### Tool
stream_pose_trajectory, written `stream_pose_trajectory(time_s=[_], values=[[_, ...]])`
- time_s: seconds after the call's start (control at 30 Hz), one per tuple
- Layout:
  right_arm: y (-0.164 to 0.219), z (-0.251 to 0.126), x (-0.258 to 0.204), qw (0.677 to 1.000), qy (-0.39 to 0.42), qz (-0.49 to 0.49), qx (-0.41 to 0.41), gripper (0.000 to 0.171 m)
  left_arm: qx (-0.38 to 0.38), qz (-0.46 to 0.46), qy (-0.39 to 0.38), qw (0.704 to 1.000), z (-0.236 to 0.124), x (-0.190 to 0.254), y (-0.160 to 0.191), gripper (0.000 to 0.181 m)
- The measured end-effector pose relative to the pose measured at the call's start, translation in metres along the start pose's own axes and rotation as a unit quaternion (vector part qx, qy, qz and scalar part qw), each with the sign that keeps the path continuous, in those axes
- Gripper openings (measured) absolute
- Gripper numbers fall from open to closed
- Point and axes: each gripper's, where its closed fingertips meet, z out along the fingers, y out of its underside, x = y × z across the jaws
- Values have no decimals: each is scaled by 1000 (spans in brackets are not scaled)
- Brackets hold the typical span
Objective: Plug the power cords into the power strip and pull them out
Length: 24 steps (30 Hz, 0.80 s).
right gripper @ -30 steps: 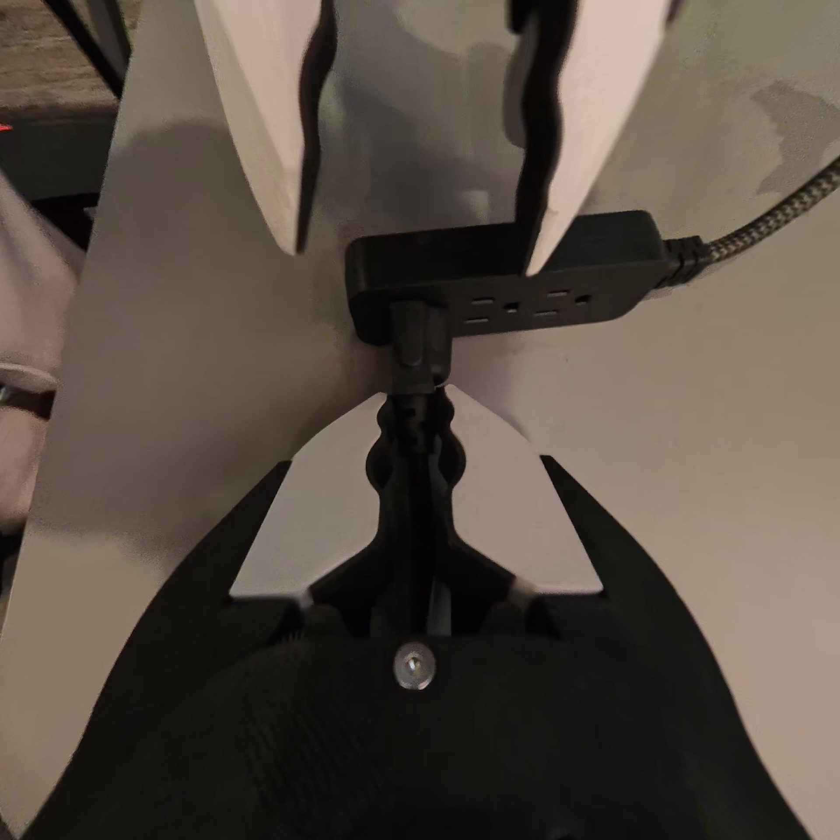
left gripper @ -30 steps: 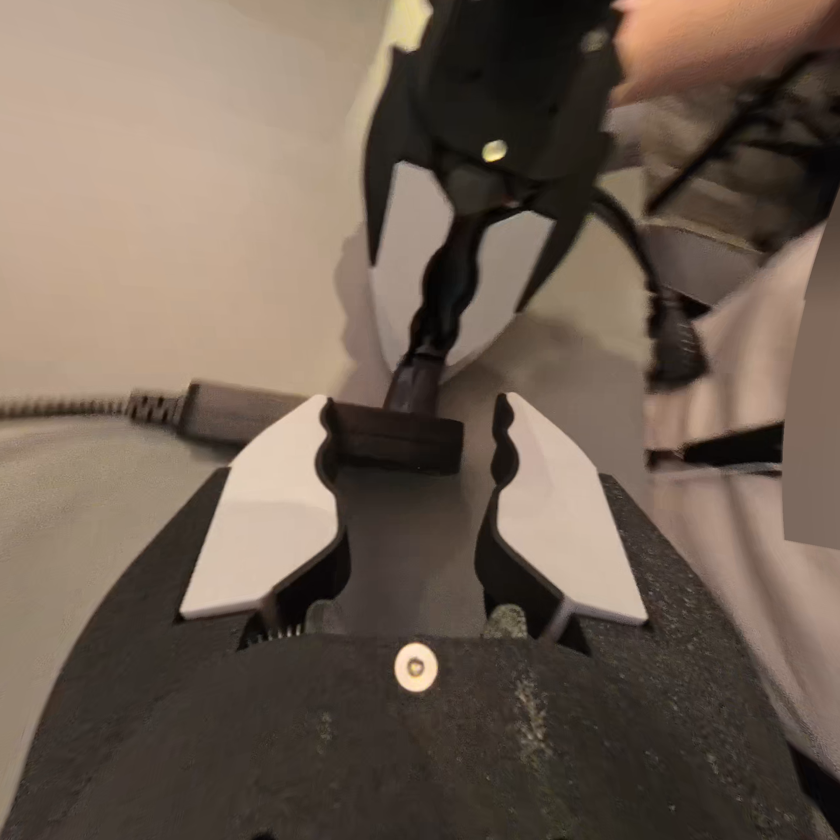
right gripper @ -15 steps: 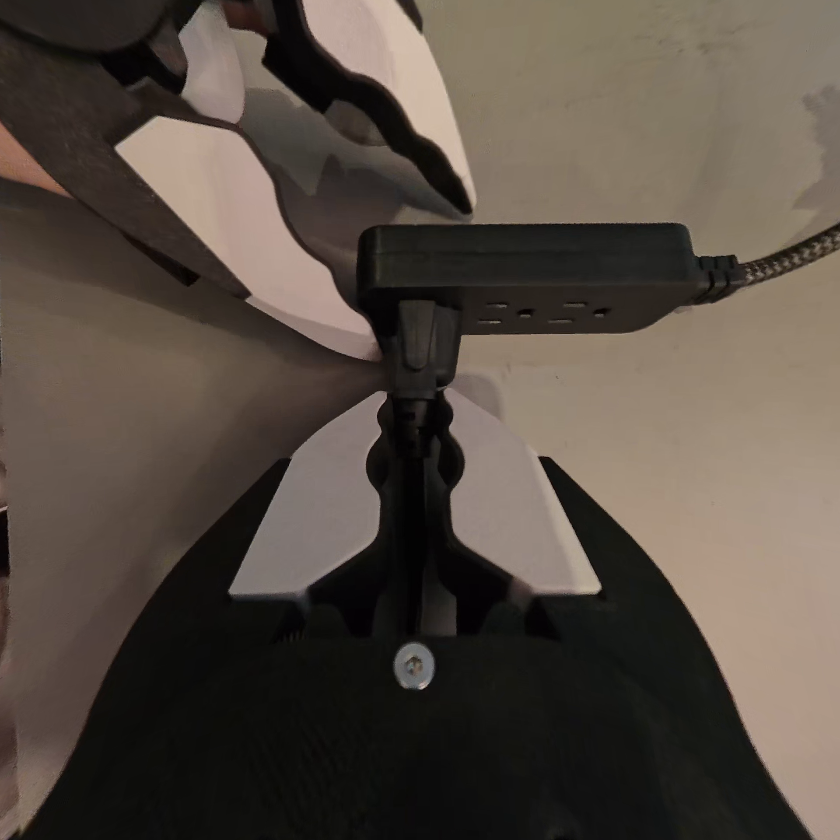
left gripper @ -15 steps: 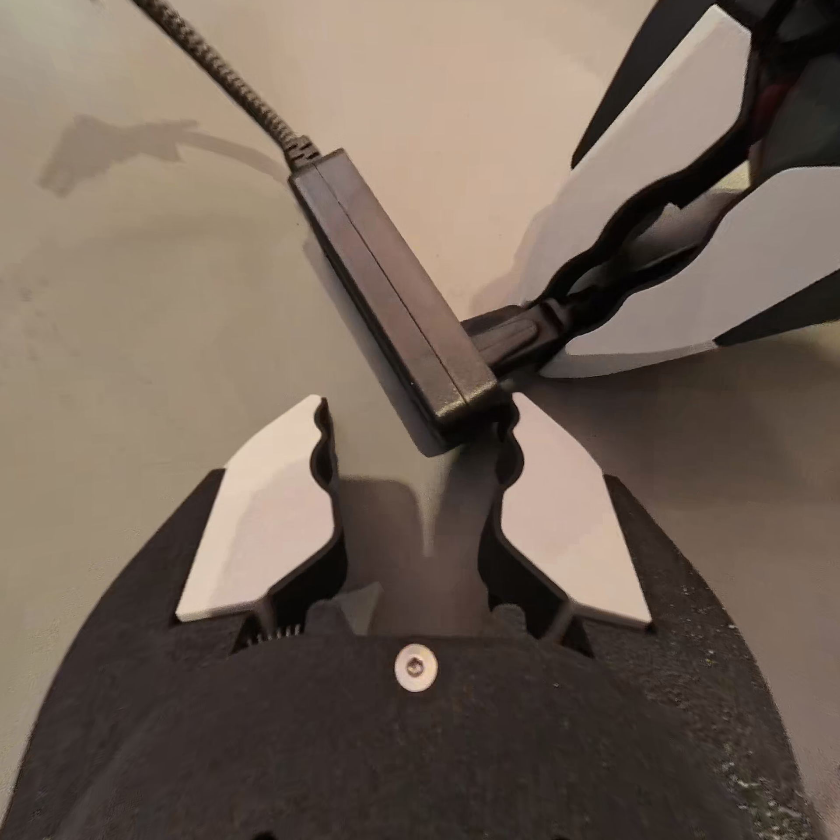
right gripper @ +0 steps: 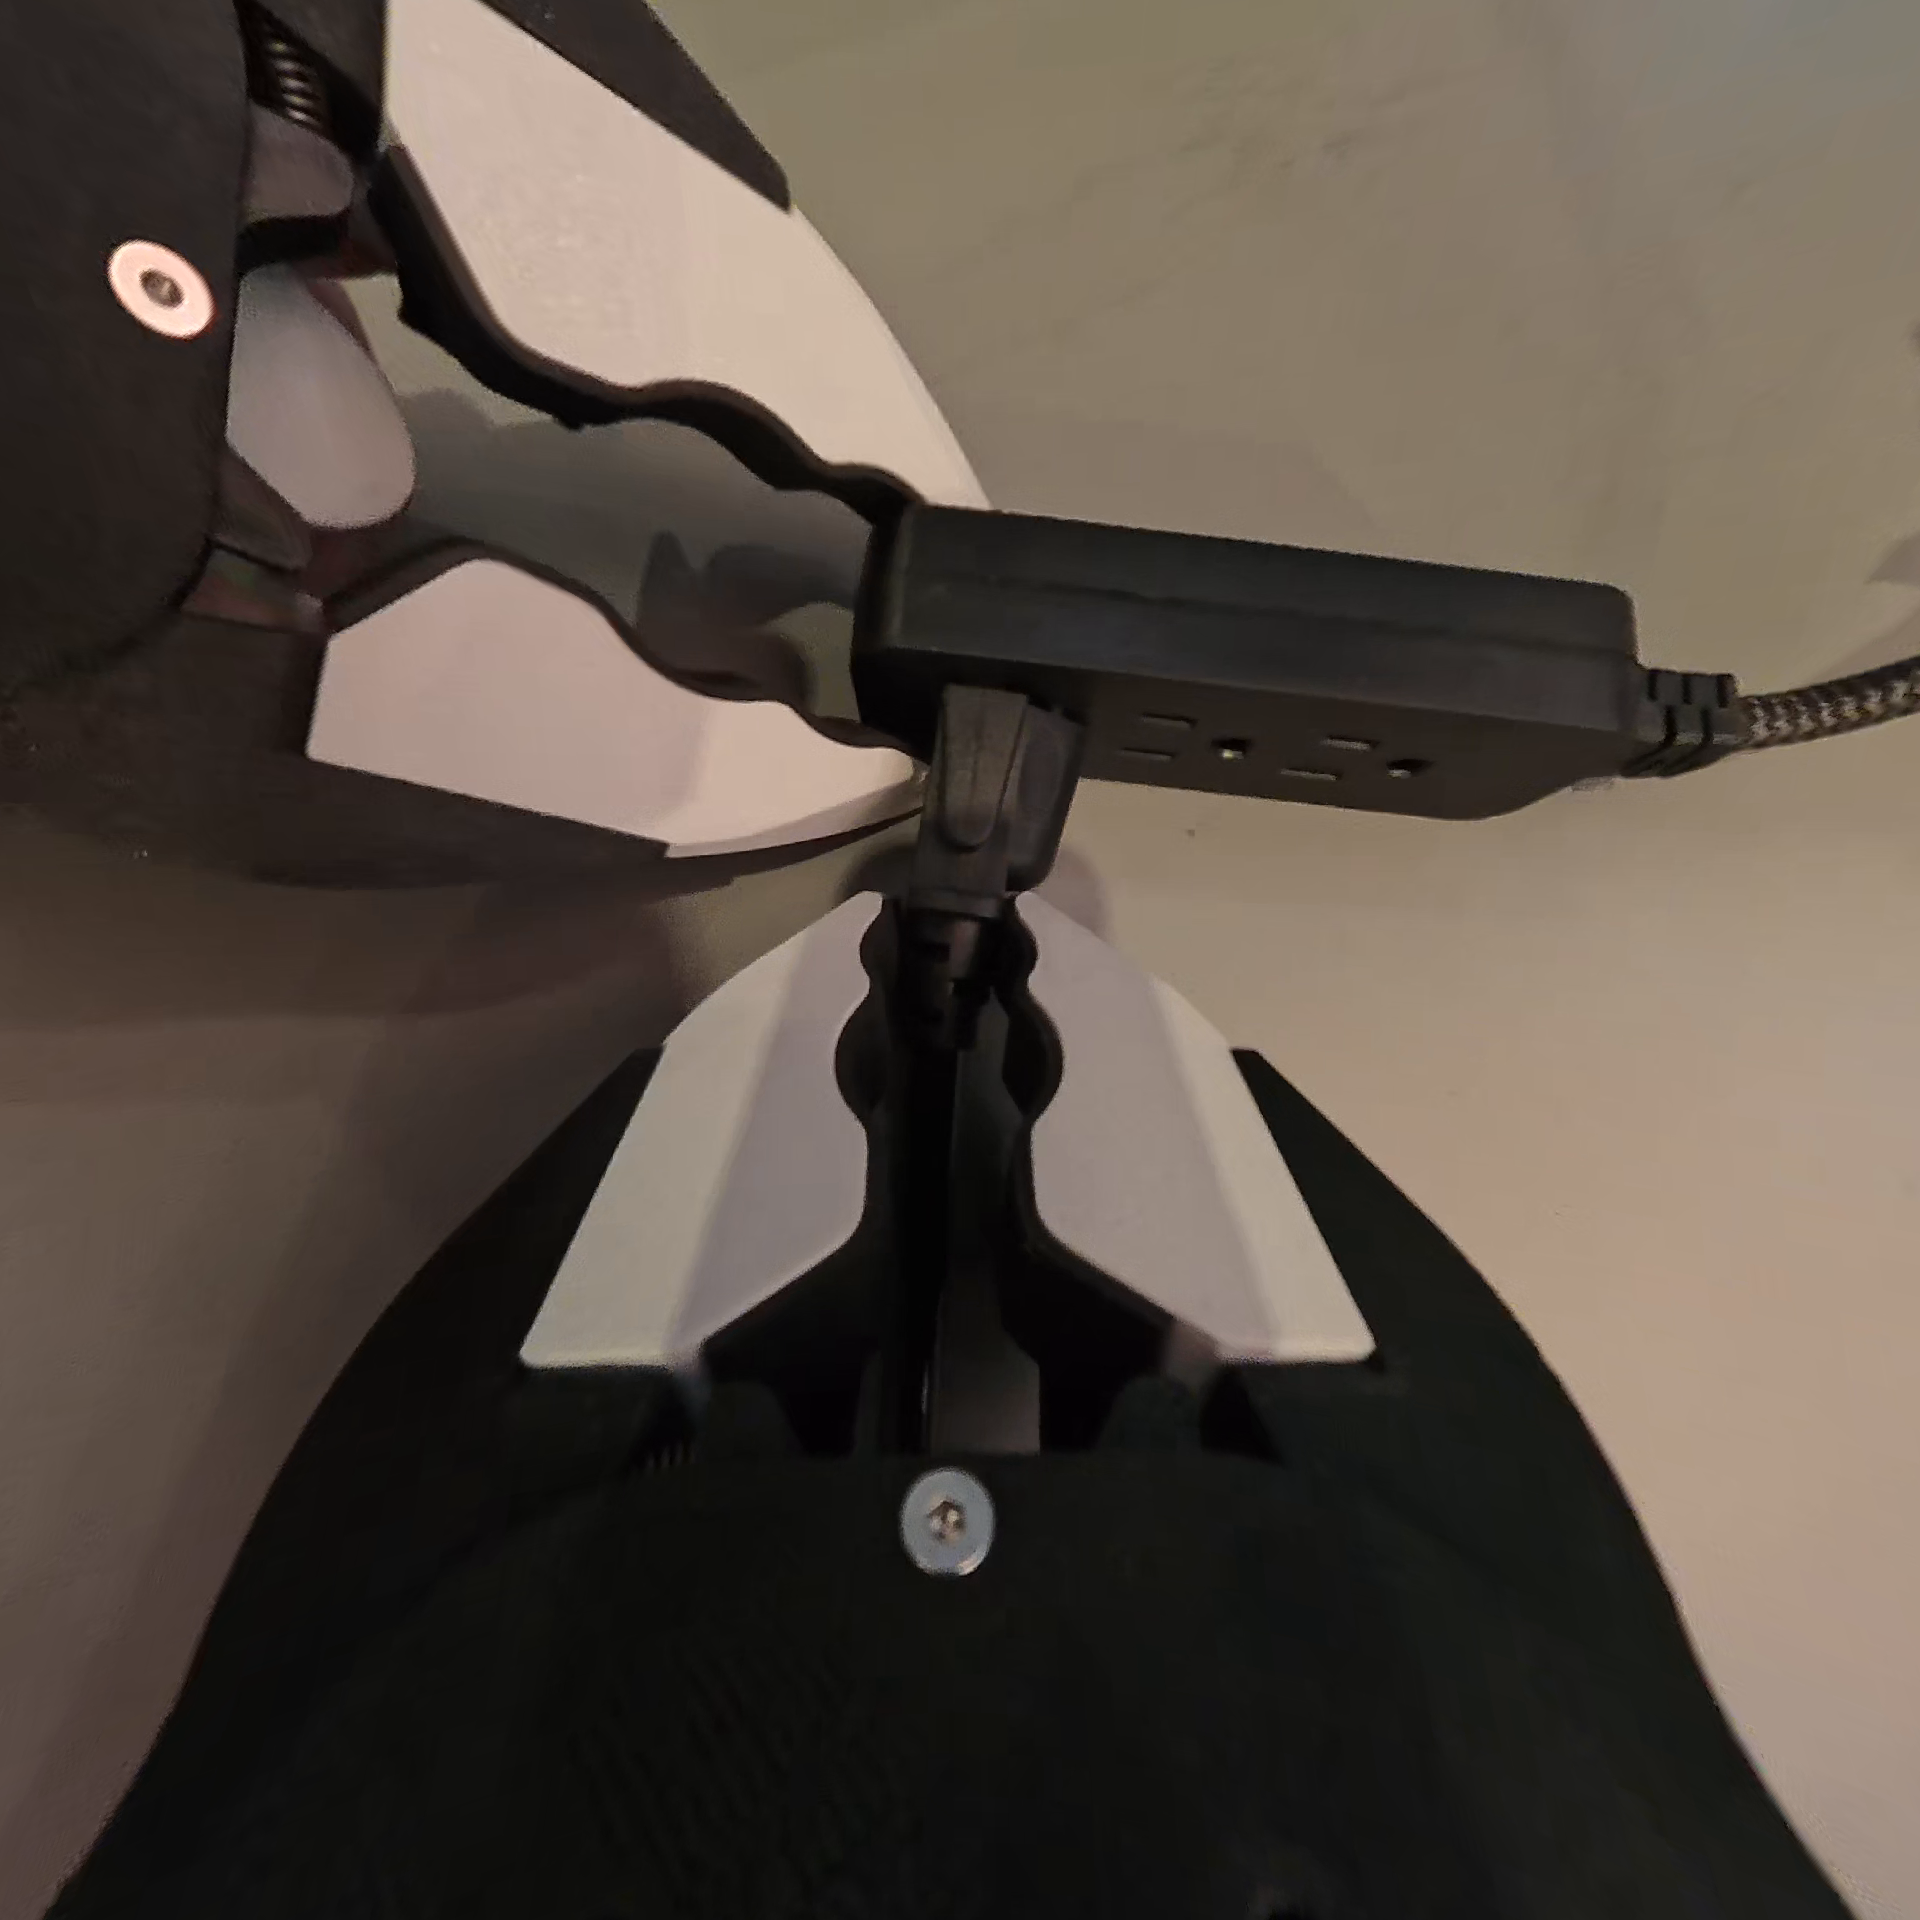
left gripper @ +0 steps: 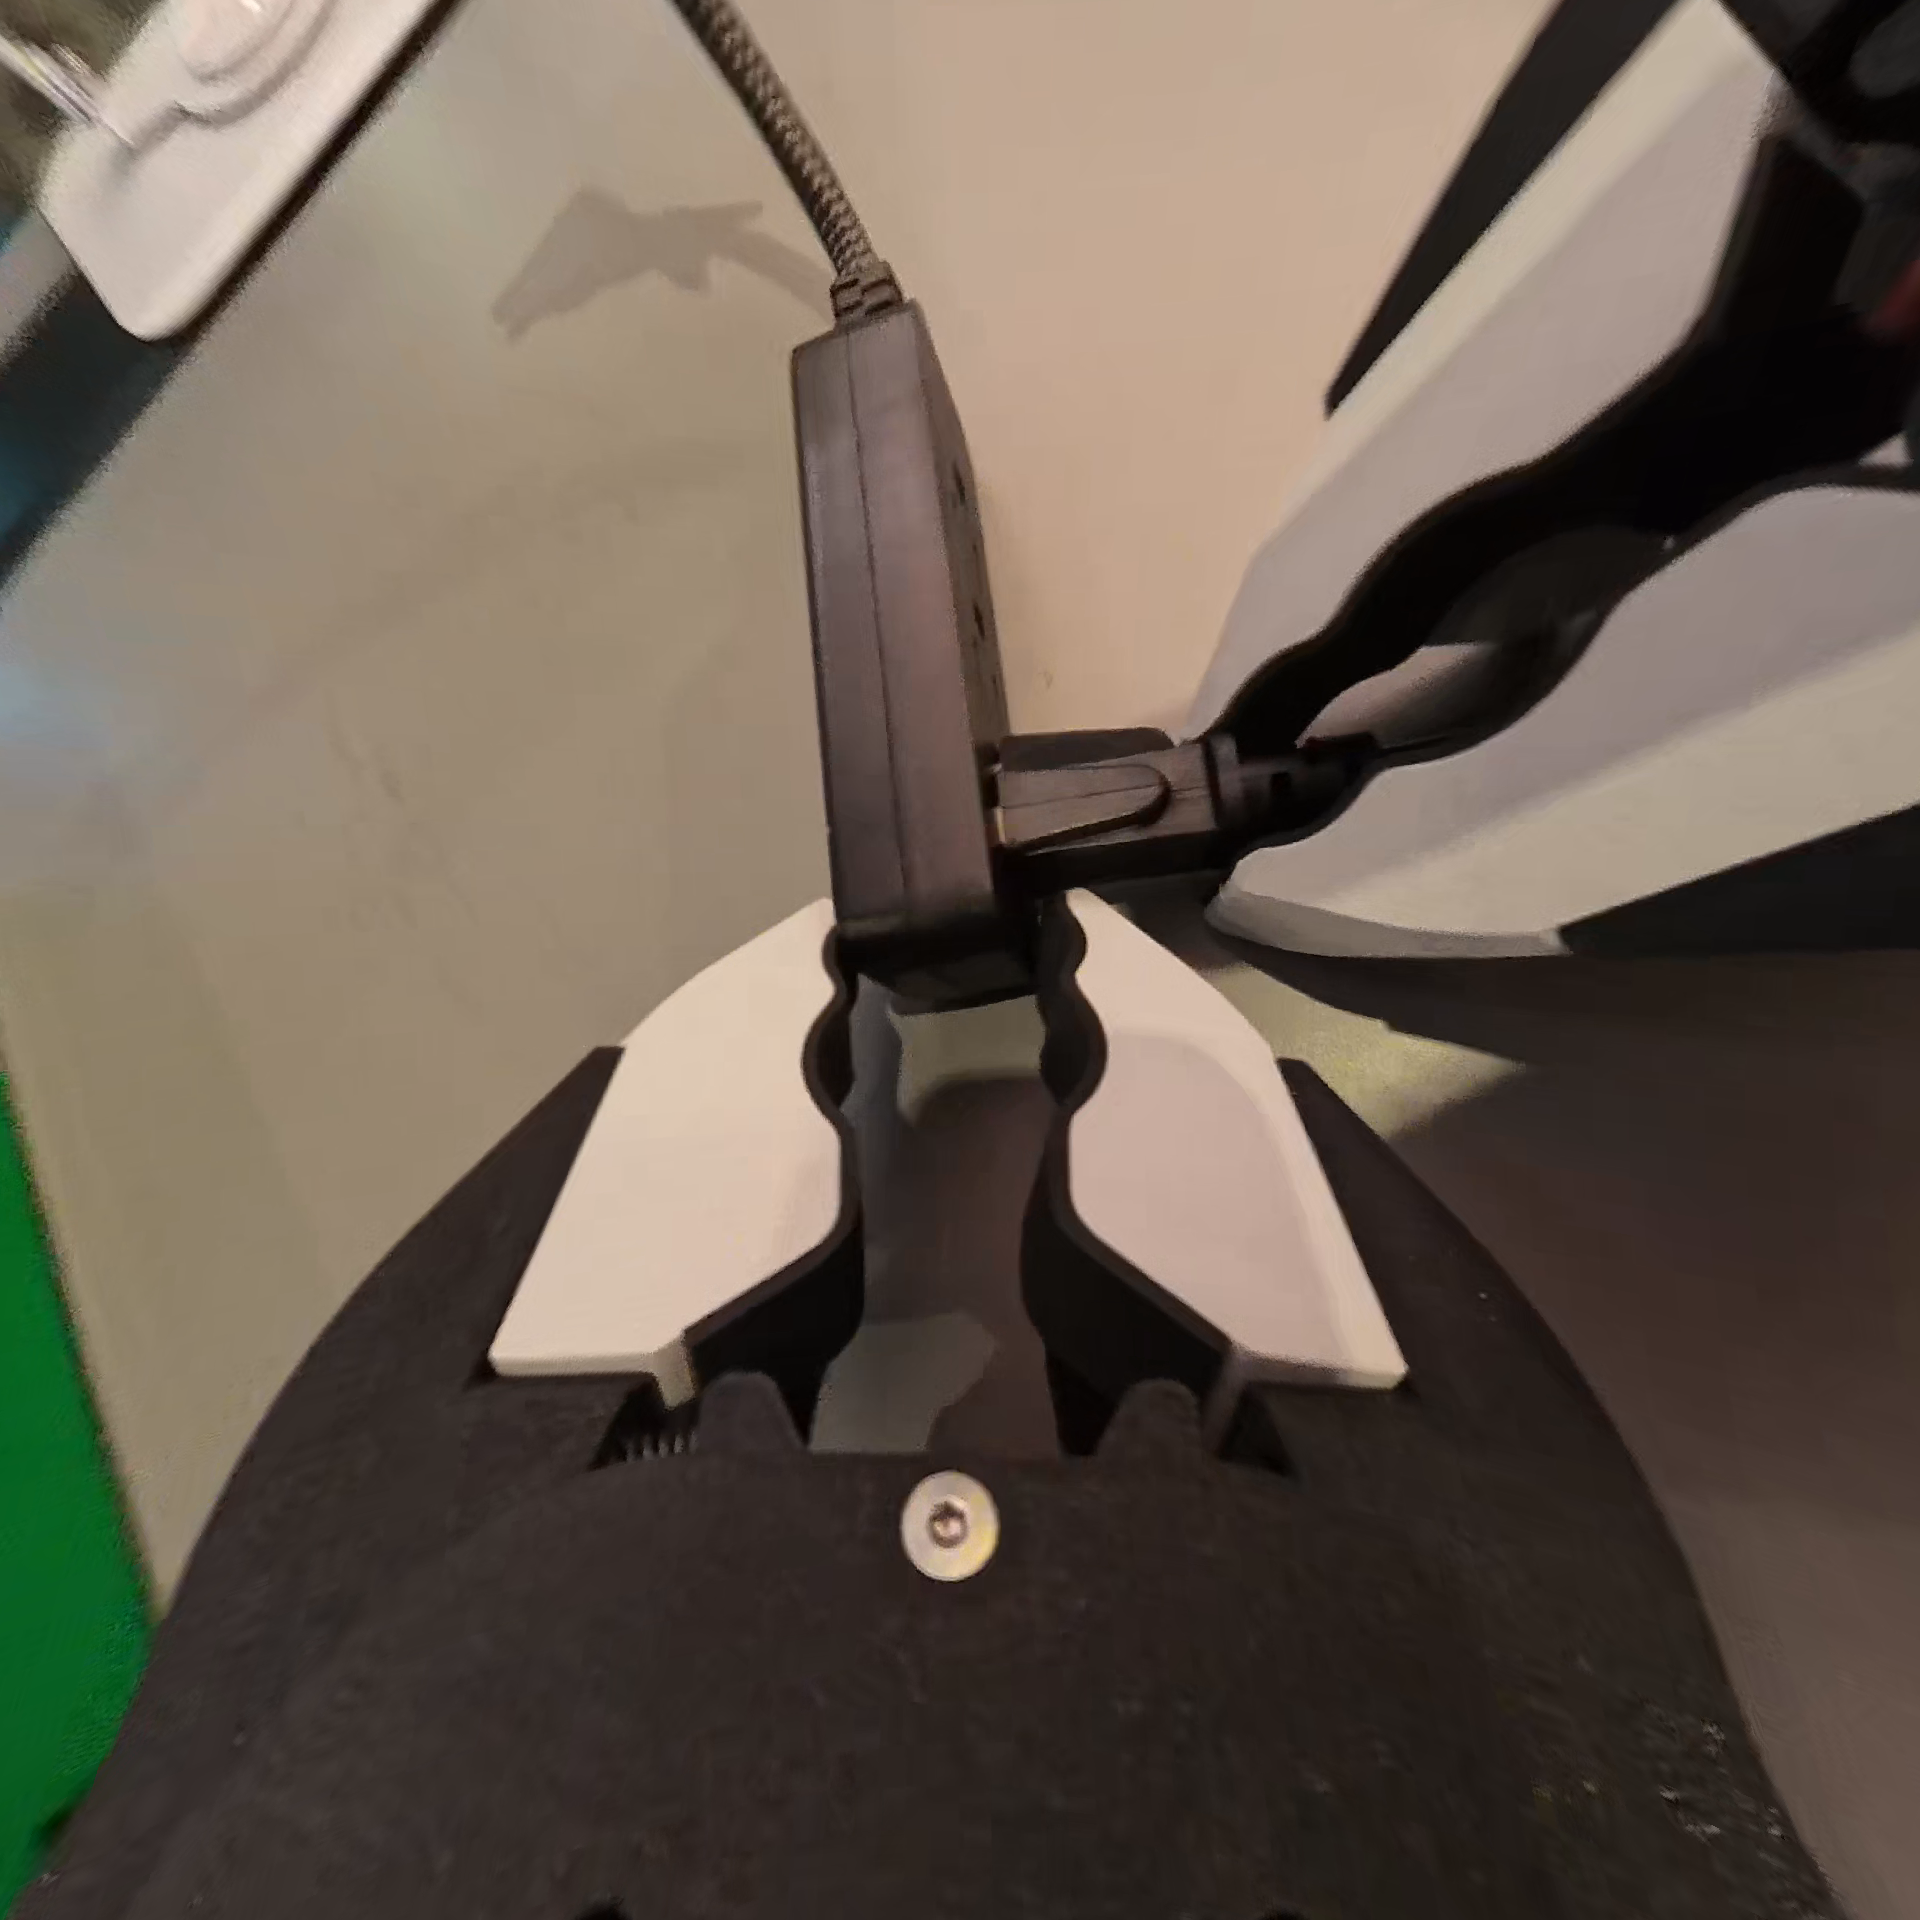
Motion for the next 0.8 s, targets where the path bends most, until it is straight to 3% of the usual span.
stream_pose_trajectory(time_s=[0.13, 0.23, 0.8], values=[[-3, 0, 5, 1000, 7, 3, 19, 22, 2, -142, 140, 980, 6, 1, -1, 28], [-3, 0, 4, 1000, 8, 2, 21, 21, 5, -100, 103, 990, 8, 0, -1, 28], [1, -9, 0, 999, 12, -31, 40, 24, 40, -88, 143, 985, 5, 7, -6, 27]])
